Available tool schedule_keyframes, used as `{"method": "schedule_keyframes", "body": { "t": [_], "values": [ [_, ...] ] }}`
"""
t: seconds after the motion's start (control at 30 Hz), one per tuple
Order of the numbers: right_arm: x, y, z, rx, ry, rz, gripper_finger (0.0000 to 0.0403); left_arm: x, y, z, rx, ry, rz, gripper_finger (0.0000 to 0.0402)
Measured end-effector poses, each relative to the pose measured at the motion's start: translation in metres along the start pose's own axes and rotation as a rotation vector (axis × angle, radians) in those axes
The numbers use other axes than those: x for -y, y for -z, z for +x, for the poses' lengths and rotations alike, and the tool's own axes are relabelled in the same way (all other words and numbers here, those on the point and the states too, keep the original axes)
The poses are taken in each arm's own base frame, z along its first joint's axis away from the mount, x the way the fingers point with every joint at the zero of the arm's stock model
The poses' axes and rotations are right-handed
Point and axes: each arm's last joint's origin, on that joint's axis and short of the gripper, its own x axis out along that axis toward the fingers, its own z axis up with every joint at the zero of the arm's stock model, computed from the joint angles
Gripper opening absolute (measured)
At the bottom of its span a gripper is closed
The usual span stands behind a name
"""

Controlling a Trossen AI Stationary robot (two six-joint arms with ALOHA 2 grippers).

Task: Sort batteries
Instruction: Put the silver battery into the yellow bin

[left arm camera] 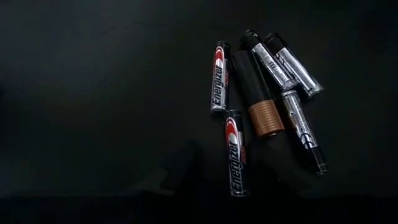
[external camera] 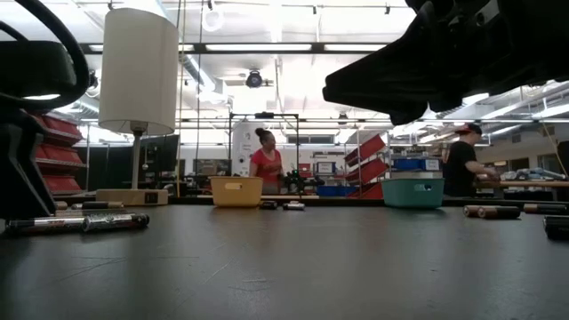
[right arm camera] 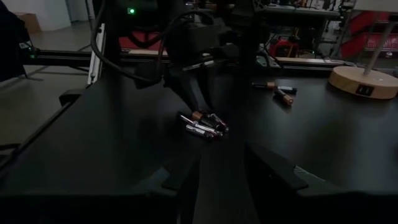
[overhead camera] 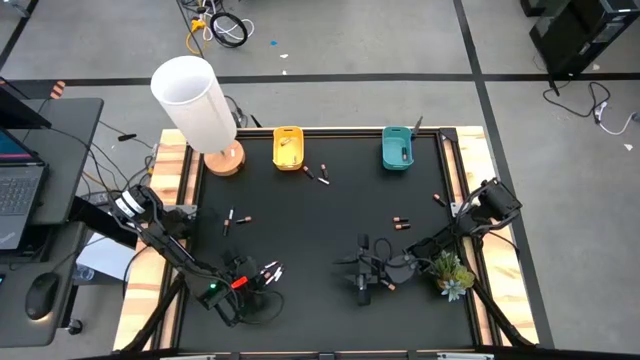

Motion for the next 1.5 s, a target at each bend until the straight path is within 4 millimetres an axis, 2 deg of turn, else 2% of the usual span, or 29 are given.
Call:
{"method": "schedule_keyframes", "body": {
  "t": [0.2,0.67,1.0,1.2,1.4,1.5],
  "values": [
    [-0.001,0.0,0.0,0.005,-0.003,0.0,0.0135,0.002,0.0,0.0,-0.001,0.015,0.028,0.0079],
    [-0.001,-0.002,0.0,0.017,-0.003,0.008,0.0135,-0.002,0.007,0.008,-0.034,0.079,-0.029,0.0006],
    [-0.001,-0.002,0.0,0.018,-0.003,0.01,0.0135,-0.004,0.006,0.008,-0.043,0.06,-0.046,0.0001],
    [-0.003,-0.003,0.001,0.011,-0.042,0.009,0.0135,-0.009,-0.001,-0.003,-0.076,0.058,-0.04,0.0],
    [-0.02,-0.019,0.021,-0.125,-0.121,-0.069,0.0135,-0.009,-0.009,-0.016,-0.104,0.066,0.017,0.0],
    [-0.023,-0.03,0.028,-0.129,-0.156,-0.089,0.0135,-0.008,-0.01,-0.017,-0.092,0.073,0.033,0.0]
  ]
}}
